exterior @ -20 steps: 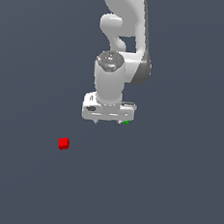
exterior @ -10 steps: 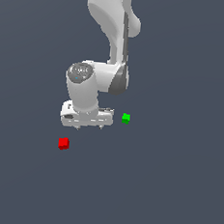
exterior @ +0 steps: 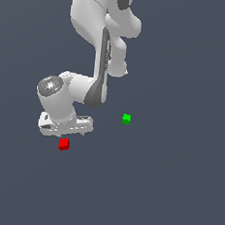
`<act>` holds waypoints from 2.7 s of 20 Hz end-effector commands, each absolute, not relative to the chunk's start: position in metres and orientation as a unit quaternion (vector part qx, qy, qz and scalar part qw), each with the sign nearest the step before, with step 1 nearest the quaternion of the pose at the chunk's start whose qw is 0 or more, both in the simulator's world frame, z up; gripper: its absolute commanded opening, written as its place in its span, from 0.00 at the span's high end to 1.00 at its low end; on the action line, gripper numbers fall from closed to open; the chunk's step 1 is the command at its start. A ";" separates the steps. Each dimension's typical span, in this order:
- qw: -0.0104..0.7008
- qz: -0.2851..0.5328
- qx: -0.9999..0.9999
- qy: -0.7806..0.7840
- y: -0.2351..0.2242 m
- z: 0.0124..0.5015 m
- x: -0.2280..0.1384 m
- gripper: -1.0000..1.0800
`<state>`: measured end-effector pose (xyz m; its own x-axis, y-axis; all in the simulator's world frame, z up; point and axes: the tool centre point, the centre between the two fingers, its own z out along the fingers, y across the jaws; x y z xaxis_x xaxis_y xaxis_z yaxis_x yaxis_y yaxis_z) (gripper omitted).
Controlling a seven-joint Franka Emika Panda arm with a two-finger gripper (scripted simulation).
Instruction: Stack the red cube on top of the green cube.
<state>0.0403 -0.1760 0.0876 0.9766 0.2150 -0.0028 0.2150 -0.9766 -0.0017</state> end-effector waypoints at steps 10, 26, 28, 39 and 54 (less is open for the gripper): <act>0.000 0.000 -0.992 -0.130 -0.216 0.071 0.059 0.04; 0.000 0.000 -0.991 -0.131 -0.218 0.033 0.059 0.04; 0.000 0.000 -0.991 -0.131 -0.218 0.024 0.059 0.04; 0.000 0.000 -0.991 -0.131 -0.219 0.020 0.061 1.00; 0.000 0.000 -0.991 -0.131 -0.218 0.046 0.059 1.00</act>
<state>0.0589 -0.2181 0.0375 0.9658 0.2593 -0.0026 0.2593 -0.9658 -0.0017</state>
